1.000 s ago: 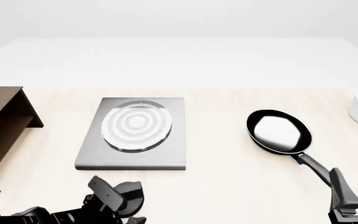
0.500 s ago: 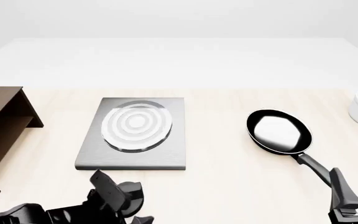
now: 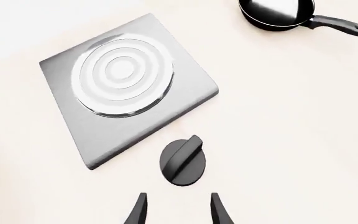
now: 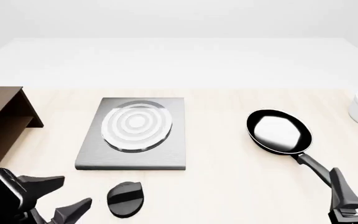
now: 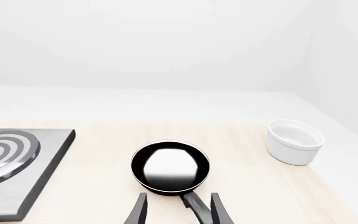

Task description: Turn on the stove and put the frying pan on it.

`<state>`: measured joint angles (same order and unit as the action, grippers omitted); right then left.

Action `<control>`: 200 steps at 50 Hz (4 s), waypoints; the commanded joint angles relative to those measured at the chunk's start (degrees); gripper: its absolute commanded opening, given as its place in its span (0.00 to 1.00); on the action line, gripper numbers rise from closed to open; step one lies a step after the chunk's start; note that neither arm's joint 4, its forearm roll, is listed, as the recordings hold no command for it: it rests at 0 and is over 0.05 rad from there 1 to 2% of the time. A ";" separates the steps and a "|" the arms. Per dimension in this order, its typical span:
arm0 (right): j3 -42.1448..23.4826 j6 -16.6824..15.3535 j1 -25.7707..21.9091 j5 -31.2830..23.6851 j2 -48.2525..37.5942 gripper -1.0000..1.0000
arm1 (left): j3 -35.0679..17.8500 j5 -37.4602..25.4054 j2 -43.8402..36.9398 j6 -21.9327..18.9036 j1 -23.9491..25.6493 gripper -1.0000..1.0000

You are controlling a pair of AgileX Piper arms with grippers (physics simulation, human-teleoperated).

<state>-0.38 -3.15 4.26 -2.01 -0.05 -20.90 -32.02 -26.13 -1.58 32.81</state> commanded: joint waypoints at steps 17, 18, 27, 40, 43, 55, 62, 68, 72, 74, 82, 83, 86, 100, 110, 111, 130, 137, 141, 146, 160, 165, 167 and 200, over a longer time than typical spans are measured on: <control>0.22 -1.08 -0.47 0.27 -1.25 1.00 | 12.29 6.84 11.12 4.93 -23.00 1.00; 0.24 -1.36 -0.58 0.55 -1.63 1.00 | 12.55 7.39 12.04 4.21 -24.55 1.00; 0.25 -1.56 -0.92 1.72 -3.09 1.00 | 20.81 19.38 15.22 2.16 -36.12 1.00; 0.18 2.24 -1.69 6.54 -10.34 1.00 | 20.89 12.55 26.08 7.01 -37.13 1.00; 0.23 2.79 -1.83 8.95 -13.73 1.00 | 20.89 12.10 26.05 8.58 -36.18 1.00; -6.79 6.09 -14.48 5.30 -24.61 1.00 | 20.89 11.75 26.06 10.89 -34.78 1.00; -14.36 4.30 -20.56 -5.61 -26.96 1.00 | 20.89 11.72 26.07 11.84 -34.16 1.00; -21.13 6.18 -26.48 -14.47 -31.08 1.00 | 20.89 11.62 26.07 12.58 -33.88 1.00; -27.73 1.05 -23.87 -22.74 -34.69 1.00 | 20.89 11.65 26.07 12.73 -33.69 1.00; -30.38 -0.36 -23.11 -25.96 -36.33 1.00 | 20.89 11.57 26.07 12.80 -33.68 1.00; -35.96 -4.35 -20.28 -35.04 -46.02 1.00 | 20.89 11.62 26.07 12.69 -33.61 1.00; -36.06 -3.98 -20.45 -35.85 -47.13 1.00 | 20.89 11.63 26.07 12.65 -33.62 1.00; -36.65 -6.84 -17.57 -37.53 -50.48 1.00 | 20.89 11.63 26.07 12.61 -33.62 1.00; -41.02 -17.46 -5.59 -43.11 -61.47 1.00 | 20.89 11.68 26.07 12.46 -33.56 1.00; -44.57 -26.98 4.79 -43.81 -67.49 1.00 | 20.89 11.70 26.07 12.52 -33.56 1.00; -44.57 -26.99 4.80 -43.80 -67.51 1.00 | 20.89 11.70 26.07 12.52 -33.56 1.00; -47.57 -31.75 10.75 -42.93 -74.00 1.00 | 20.89 11.88 26.08 12.37 -33.62 1.00; -47.10 -32.54 11.33 -41.29 -75.84 1.00 | 20.89 11.93 26.08 12.39 -33.64 1.00; -45.83 -34.45 13.19 -38.74 -77.88 1.00 | 20.89 11.95 26.08 12.41 -33.63 1.00; -45.33 -35.85 14.41 -36.92 -79.48 1.00 | 20.89 11.95 26.08 12.41 -33.63 1.00; -45.55 -31.10 10.87 -33.02 -85.89 1.00 | 20.89 11.77 26.07 12.53 -33.56 1.00; -45.23 -29.98 9.48 -31.40 -87.95 1.00 | 20.89 11.78 26.07 12.43 -33.61 1.00; -45.18 -29.96 9.38 -31.07 -88.26 1.00 | 20.89 11.79 26.07 12.37 -33.63 1.00; -41.28 -28.45 10.90 -23.82 -96.22 1.00 | 20.89 11.85 26.07 12.08 -33.71 1.00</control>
<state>-42.49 -32.68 15.53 -27.44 -94.34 -0.01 -20.20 -0.06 10.53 -0.91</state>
